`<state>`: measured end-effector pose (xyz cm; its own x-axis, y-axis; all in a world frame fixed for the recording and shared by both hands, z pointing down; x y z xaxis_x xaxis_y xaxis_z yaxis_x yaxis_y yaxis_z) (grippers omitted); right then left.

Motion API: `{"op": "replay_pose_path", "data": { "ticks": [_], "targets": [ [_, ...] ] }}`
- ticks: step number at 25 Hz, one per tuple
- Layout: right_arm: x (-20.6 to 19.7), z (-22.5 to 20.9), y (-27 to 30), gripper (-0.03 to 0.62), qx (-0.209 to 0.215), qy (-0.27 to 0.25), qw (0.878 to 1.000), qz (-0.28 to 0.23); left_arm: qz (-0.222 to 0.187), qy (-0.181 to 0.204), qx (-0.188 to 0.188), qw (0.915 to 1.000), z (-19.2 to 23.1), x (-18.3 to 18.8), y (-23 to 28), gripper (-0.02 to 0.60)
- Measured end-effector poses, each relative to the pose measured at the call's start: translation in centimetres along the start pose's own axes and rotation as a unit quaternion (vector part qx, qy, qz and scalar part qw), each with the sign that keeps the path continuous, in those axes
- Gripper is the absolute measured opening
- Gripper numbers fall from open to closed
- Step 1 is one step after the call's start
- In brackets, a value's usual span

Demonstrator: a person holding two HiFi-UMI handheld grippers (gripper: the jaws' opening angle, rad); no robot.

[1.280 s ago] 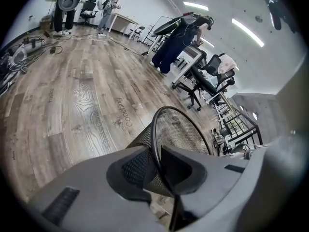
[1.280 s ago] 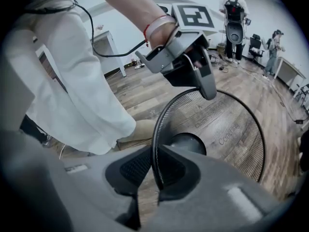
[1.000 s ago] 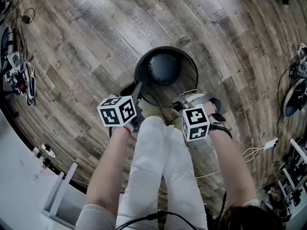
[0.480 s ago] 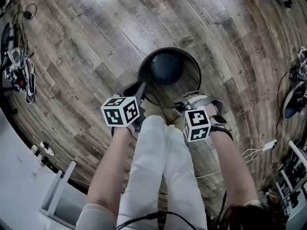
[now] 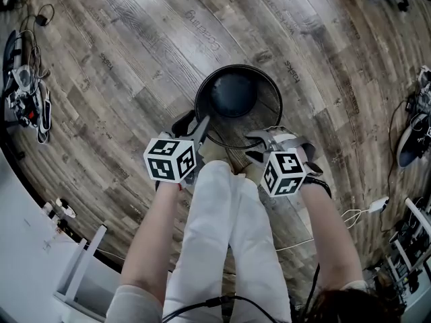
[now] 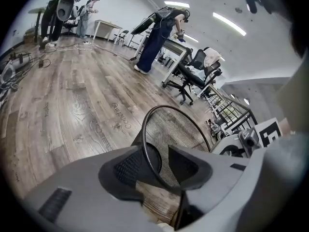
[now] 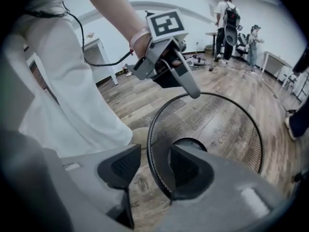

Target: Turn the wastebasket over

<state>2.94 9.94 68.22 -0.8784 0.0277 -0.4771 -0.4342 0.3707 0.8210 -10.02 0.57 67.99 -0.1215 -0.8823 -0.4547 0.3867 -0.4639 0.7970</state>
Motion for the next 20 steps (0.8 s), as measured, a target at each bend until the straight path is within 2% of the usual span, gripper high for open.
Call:
{"op": "replay_pose_path", "data": {
  "ticks": [4,7,10,14,15,17,18,20],
  "targets": [
    [0.5,-0.1,-1.9,0.187,-0.012,0.029,0.999,-0.043,-0.038,0.034,0.001,0.9987,-0.7,1.3,-1.1,0.195],
    [0.9,0.0,-3.4,0.179,-0.015,0.047,0.996,-0.073,-0.043,0.065,0.012,0.9969,-1.2,1.8,-1.8,0.198],
    [1.2,0.0,-5.0,0.172,-0.02,0.063,0.993,-0.095,-0.045,0.074,0.019,0.9961,-1.7,2.2,-2.5,0.198],
    [1.7,-0.2,-7.2,0.069,-0.04,0.095,0.986,-0.127,-0.069,0.1,0.004,0.9926,-3.2,3.6,-4.3,0.196],
    [1.8,-0.3,-7.8,0.049,-0.049,0.105,0.984,-0.134,-0.076,0.103,0.0,0.9918,-3.6,4.0,-4.9,0.186],
    [2.1,-0.4,-9.1,0.004,-0.065,0.125,0.979,-0.151,-0.089,0.099,-0.009,0.9911,-4.6,4.7,-6.0,0.109],
    [2.3,-0.3,-9.8,0.002,-0.072,0.135,0.975,-0.161,-0.094,0.095,-0.015,0.9909,-5.1,5.1,-6.6,0.063],
    [3.0,-0.2,-11.4,0.002,-0.084,0.157,0.965,-0.191,-0.106,0.096,-0.023,0.9894,-6.2,5.8,-7.9,0.019]
  ]
}}
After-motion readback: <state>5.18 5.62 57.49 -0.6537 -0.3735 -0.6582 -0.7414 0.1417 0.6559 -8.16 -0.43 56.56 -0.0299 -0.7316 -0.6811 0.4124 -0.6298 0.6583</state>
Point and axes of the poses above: the fingertips, and each gripper's own axes: y forward along the fingers, z to its left, x out of its top, the point moved 2 cm from there along -y, backward along the fingers, and after that the axes turned 9 degrees about x, right-handed, at the moved point
